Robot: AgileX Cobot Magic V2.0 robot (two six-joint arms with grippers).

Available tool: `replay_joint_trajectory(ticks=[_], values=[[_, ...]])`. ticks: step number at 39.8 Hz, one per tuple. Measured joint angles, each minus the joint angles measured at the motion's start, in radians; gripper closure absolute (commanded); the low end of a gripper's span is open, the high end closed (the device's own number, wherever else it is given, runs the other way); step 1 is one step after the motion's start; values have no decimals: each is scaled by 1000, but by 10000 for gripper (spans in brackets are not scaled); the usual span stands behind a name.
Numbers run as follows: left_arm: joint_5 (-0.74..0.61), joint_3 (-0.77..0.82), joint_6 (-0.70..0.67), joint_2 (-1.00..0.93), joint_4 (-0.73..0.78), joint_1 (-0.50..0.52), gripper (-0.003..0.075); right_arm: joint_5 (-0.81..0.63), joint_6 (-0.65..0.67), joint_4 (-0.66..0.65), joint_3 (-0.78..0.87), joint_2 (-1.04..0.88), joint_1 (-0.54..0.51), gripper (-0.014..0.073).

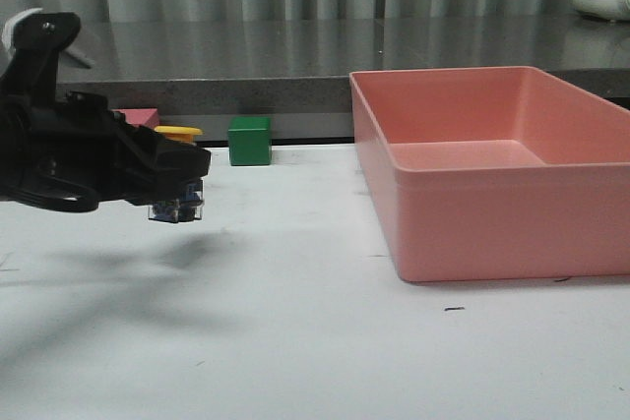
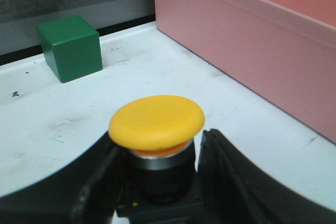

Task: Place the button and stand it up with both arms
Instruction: 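Lift the button with the left gripper and rotate it cap-up, then lower the button upright onto the table and open the left gripper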

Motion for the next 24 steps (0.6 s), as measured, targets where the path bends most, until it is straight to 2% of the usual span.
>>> replay_joint_trajectory(ticks=[24], values=[[-142,0,63,143,-32,1,477,0,0,0,0,0,0,663]])
